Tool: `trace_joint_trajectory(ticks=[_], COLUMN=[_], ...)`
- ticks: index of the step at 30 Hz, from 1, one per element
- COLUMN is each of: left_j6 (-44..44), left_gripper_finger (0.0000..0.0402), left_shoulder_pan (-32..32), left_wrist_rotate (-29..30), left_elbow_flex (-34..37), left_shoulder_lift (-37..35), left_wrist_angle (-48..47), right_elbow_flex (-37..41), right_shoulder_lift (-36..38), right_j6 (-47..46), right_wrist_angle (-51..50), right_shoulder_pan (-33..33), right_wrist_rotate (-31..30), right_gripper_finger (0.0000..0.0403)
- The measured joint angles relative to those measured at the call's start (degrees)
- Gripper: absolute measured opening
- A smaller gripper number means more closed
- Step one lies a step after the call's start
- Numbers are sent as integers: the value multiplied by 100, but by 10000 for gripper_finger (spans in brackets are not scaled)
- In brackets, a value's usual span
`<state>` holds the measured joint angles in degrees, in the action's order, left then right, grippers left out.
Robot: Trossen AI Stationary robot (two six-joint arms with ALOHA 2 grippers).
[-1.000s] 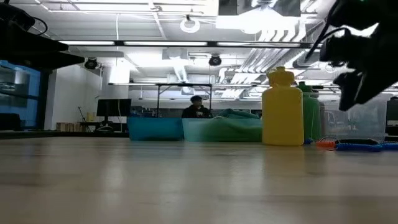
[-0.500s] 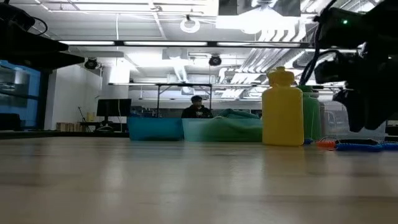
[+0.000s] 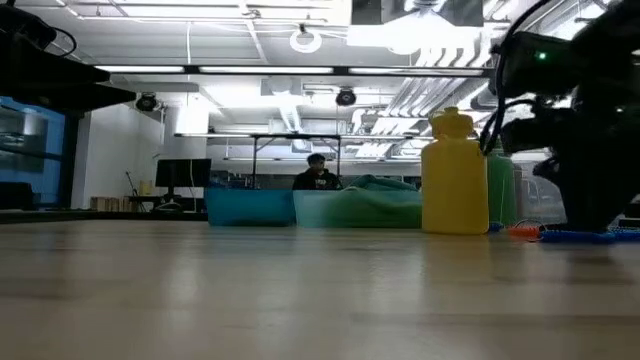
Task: Pick & Place Sports Items
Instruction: Put the bottom blue spring keychain into the blue bin
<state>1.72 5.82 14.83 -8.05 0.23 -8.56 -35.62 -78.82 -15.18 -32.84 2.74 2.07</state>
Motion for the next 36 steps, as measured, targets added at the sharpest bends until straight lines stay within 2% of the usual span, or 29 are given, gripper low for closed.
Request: trace_joint_trajectory(ticks=[9,18,25,36], left_j6=[0,0,0,0], left_gripper_finger=[368,368,368,368], left_shoulder_pan=[0,-2,-2,0], left_wrist_rotate=[0,0,-1,0], left_elbow_flex=[0,0,0,0], left_shoulder_lift=[0,0,-1,-2], left_wrist_angle=[-2,0,-1,-2], right_elbow_flex=[0,0,0,0], right_shoulder_lift=[-271,-151,444,2008], right_j6=[-2,-3,-365,-754], right_wrist_angle=[52,259,487,470], right_shoulder_pan=[0,0,-10,-26], right_wrist_rotate=[11,401,416,180], right_gripper_finger=[89,8,4,3])
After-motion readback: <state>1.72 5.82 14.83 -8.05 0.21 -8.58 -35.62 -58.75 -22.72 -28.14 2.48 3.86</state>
